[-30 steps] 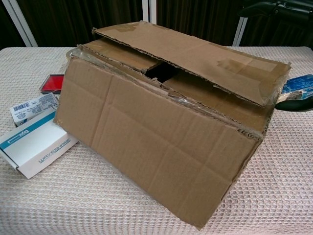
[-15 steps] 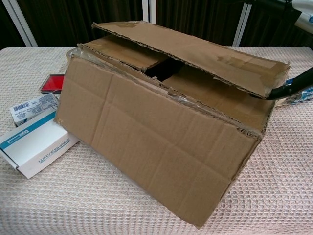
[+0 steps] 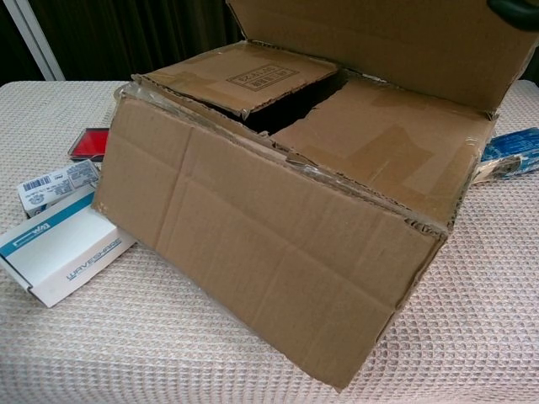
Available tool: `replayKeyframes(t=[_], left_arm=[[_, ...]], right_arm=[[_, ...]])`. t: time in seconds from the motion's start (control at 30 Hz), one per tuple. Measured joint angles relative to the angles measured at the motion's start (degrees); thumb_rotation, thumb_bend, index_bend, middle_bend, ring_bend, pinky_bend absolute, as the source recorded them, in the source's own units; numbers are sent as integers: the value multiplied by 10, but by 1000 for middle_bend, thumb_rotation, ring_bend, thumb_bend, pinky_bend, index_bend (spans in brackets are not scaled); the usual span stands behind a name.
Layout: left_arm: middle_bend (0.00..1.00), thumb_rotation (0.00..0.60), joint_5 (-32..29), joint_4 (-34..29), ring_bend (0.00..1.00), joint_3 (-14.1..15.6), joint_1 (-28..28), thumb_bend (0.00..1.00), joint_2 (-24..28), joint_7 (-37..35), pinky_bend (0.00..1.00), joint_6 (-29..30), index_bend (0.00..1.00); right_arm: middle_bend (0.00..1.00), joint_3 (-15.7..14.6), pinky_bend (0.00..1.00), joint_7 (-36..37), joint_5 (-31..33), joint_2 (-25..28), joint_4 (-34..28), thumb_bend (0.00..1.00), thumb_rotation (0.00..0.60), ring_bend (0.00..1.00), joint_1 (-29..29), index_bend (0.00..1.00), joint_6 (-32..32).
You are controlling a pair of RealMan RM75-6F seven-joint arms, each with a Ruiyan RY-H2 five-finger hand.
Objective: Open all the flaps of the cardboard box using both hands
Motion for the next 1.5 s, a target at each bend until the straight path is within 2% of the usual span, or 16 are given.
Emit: replayKeyframes(t=[0.37,0.73,0.87,1.07,1.17,1.23,1.27,1.33,1.4,1.5], left_arm=[[114,0,-9,-8,80,-2,1,46,-5,17,235,3,97],[115,0,-4,-9,80,-3,3,48,-8,21,235,6,97],[115,0,8,-4,80,-4,5,53,-6,9,234,6,97],[119,0,24,7,80,-5,10,60,-7,-11,234,11,97],[119,0,28,10,80,-5,12,60,-6,-16,234,10,97],[119,0,30,10,80,-5,12,60,-6,-18,234,9,97],[119,0,31,10,80,-5,13,60,-6,-19,234,9,97],[119,0,32,10,80,-5,13,60,-7,-20,234,8,97],[119,0,33,10,80,-5,14,59,-7,-21,235,7,97],[119,0,35,10,80,-5,15,60,-7,-24,235,7,97]], right_arm=[[0,45,0,72,90,21,67,303,600,0,17,0,-21],[0,55,0,88,124,-15,175,303,600,0,46,0,-48],[0,52,0,111,115,-16,180,313,600,0,49,0,-40],[0,44,0,127,65,3,144,368,600,0,51,0,-8],[5,34,0,117,34,24,105,488,600,0,53,0,-1],[52,25,0,106,22,41,79,635,600,0,55,9,-8],[74,20,0,98,17,50,64,682,600,0,56,29,-16],[142,9,0,81,13,73,27,765,600,0,60,152,-46],[198,-1,0,65,14,95,-9,778,600,0,64,256,-82],[239,-15,0,26,22,130,-69,795,600,0,76,347,-154]])
